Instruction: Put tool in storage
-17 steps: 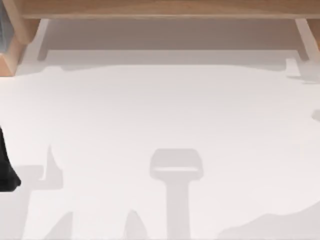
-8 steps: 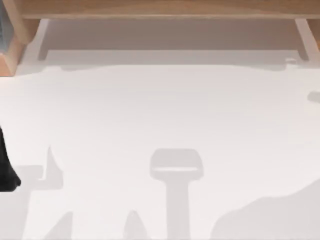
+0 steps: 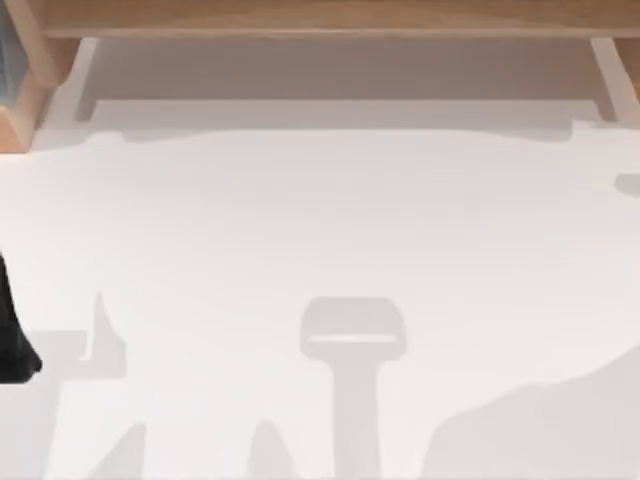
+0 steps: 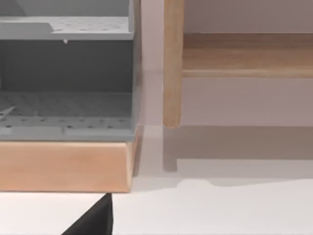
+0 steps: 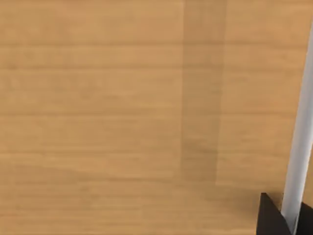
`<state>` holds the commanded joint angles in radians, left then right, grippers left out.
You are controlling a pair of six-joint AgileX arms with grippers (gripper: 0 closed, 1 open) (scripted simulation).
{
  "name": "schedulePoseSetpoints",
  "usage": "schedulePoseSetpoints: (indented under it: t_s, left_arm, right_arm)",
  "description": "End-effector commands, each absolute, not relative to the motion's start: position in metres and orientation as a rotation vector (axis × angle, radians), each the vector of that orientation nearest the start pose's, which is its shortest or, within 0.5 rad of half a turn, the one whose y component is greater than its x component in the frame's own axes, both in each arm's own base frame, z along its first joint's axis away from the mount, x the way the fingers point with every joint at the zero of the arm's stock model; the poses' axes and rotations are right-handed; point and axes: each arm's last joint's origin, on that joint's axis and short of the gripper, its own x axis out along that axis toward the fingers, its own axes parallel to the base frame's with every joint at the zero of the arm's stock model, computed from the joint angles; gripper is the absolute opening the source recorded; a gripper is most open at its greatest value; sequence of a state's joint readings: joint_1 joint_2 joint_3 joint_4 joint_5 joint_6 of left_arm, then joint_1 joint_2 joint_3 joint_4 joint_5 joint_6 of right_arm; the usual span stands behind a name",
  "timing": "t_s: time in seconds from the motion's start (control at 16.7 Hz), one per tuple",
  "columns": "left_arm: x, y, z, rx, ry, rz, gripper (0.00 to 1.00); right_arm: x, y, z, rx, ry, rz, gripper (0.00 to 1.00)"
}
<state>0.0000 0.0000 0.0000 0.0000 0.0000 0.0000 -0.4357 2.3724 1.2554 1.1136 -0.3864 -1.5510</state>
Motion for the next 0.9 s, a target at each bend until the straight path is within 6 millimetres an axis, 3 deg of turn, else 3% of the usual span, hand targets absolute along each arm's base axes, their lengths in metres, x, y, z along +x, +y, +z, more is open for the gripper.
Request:
schedulePoseSetpoints:
  t_s: [0.72,0.9]
  left_arm:
    - [0.1057,-0.0012,0.1600,0.000,0.000,0.000,1.00]
    - [0.1057,-0.0012,0.1600,0.000,0.000,0.000,1.00]
  right_arm:
    - [0.4354,-0.1843,0.0883,-1.560,0.023,-0.011,0.98]
    - [0.4354,-0.1843,0.0883,-1.560,0.023,-0.011,1.00]
